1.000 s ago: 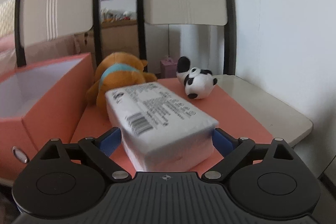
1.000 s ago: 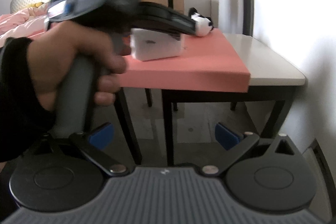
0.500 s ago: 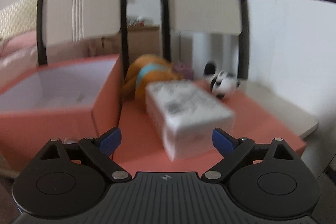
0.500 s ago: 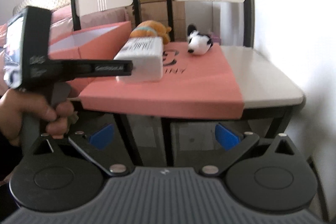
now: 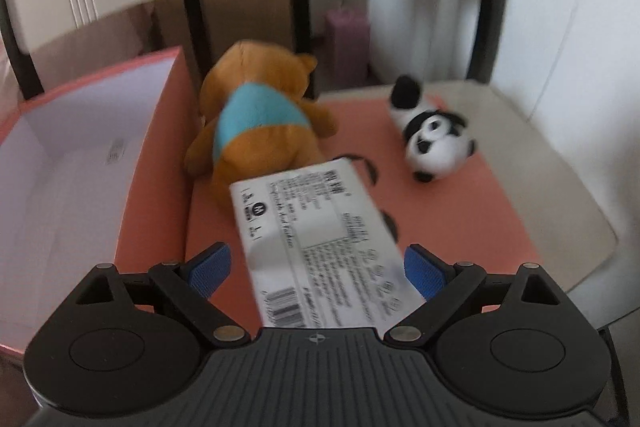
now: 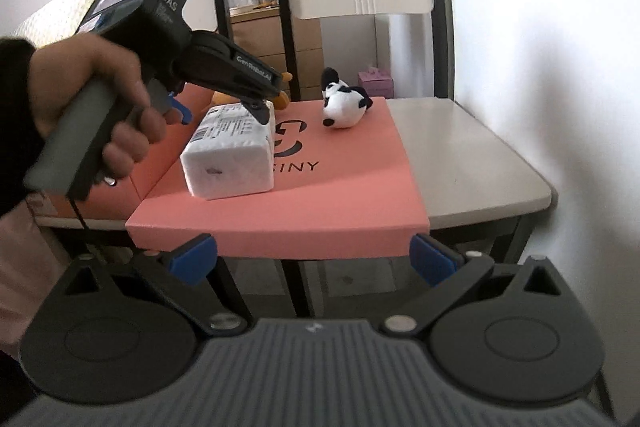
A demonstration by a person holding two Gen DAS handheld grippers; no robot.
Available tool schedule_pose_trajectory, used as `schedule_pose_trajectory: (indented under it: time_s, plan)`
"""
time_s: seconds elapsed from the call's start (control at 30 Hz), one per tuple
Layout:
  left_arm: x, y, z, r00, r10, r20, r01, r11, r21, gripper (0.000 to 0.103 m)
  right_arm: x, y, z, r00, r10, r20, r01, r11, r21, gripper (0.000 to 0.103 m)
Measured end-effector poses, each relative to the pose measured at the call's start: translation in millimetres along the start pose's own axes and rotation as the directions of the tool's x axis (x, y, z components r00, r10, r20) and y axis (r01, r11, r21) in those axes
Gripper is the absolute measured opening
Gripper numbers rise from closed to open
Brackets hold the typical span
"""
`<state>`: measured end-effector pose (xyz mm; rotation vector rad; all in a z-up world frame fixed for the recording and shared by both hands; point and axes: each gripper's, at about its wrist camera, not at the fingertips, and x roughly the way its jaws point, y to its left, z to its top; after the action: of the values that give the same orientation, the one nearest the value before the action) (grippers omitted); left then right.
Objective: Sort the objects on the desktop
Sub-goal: 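Lift the white tissue pack with the left gripper, then carry the tissue pack over the pink box and open the left gripper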
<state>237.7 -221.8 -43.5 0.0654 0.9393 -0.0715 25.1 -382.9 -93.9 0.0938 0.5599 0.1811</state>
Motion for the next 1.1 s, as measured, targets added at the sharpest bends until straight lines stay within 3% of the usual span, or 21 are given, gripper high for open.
schedule_pose_trajectory:
  time_s: [0.1, 0.33, 0.6, 0.87, 1.1]
  plan:
    - [10.7, 8.6, 4.9, 0.997, -0.04, -0.06, 0.038, 0.998, -0.04, 0.095, 4.4, 0.5, -1.0, 1.0, 0.013, -0.005, -0.013, 1.0, 0.02, 0.103]
    - [29.5, 1.0, 11.6, 0.994, -0.036, -0.107, 0.034, 0.999, -0.022, 0.096, 10.7, 7.5, 4.0, 0.999, 0.036, -0.017, -0.036, 0.999, 0.003, 0.103]
    - [32.8, 4.1, 9.7, 0.994, -0.048, -0.098, 0.049, 0.999, 0.008, 0.091, 11.8, 10.9, 7.8, 1.0, 0.019, -0.023, -0.019, 1.0, -0.001, 0.103]
    - [6.9, 16.1, 2.6, 0.993, -0.094, -0.066, 0.1, 0.991, 0.093, 0.087, 12.9, 23.3, 15.9, 1.0, 0.002, -0.02, -0.003, 1.0, -0.025, 0.103]
    - [-60.9, 30.4, 9.6, 0.98, -0.194, 0.041, 0.184, 0.967, 0.173, 0.087, 24.8, 42.1, 27.1, 1.0, 0.012, -0.018, -0.013, 0.999, -0.04, 0.103]
